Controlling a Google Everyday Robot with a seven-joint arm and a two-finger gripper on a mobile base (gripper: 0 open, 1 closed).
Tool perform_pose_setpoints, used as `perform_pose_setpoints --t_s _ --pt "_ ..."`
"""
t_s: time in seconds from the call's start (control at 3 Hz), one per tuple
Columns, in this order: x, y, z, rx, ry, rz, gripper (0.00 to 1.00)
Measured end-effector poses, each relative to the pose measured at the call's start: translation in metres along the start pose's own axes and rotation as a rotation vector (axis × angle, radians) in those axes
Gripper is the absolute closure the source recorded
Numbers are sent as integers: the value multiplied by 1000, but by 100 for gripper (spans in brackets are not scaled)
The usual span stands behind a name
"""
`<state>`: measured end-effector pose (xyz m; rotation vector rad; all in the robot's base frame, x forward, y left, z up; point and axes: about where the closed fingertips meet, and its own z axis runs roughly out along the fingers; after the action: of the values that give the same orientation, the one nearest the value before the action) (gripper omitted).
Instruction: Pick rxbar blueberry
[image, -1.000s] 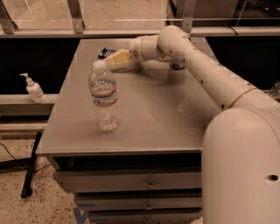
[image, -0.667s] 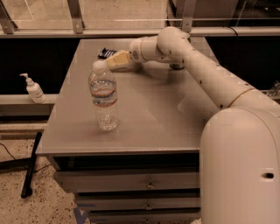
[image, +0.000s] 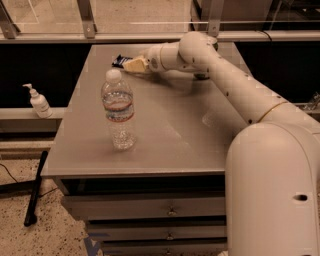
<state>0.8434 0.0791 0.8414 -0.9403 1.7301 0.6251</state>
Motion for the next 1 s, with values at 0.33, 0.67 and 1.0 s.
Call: perform_pose_setpoints --t_s 0.33,0.67,1.0 --pt "1 1 0 -3 1 1 65" --pt "0 5 -4 -5 6 -1 90" --pt "-12 9 -13 -4 0 -15 100"
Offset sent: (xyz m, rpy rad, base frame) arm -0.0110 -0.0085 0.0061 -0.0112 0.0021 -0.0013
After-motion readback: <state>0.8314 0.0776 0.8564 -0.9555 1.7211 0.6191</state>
